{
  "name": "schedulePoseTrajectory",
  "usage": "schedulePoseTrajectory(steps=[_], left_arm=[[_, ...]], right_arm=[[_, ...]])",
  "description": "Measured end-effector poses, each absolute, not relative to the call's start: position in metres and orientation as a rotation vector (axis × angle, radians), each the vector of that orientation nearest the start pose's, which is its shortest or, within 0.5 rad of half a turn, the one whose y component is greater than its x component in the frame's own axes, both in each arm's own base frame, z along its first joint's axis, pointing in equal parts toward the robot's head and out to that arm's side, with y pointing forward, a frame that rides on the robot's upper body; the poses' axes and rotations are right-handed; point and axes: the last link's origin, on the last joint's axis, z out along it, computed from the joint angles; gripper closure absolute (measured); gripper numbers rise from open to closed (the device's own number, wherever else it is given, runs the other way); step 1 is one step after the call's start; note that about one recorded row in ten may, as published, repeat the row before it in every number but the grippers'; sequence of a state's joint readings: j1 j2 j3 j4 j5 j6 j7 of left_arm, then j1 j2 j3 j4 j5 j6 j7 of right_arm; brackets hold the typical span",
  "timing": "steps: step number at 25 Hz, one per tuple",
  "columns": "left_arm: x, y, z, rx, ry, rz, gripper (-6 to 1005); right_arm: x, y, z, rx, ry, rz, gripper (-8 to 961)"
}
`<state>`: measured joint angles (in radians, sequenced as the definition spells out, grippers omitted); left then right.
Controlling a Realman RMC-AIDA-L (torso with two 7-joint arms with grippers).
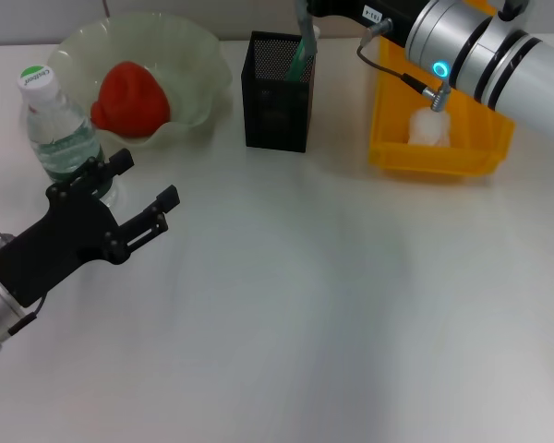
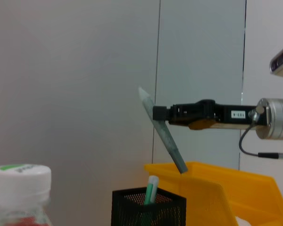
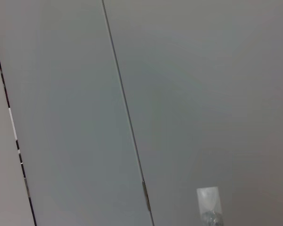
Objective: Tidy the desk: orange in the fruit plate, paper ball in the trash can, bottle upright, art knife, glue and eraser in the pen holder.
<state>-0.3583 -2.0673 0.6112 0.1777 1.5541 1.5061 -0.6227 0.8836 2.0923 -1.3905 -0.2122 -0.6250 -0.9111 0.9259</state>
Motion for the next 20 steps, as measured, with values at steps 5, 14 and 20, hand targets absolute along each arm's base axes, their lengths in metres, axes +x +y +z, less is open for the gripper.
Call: schedulePoseTrajectory(steps=[5,14,20], left_arm=[[-0.319,0.269,-0.032,-2.250,-0.434,-0.880,212],[-0.327,0.269,-0.040,-2.299,-0.454,-0.777,213],[-0.327,0.269,-0.042,-2.314,-0.451,-0.766,213]], right_arm=[[0.150,0.444,-0.057,-2.210,0.596,0.974,820],[0.142,0.448,-0.064,-2.250,0.542,0.902,820],[0.143,0.451,-0.063,-2.237,0.503,0.866,821]])
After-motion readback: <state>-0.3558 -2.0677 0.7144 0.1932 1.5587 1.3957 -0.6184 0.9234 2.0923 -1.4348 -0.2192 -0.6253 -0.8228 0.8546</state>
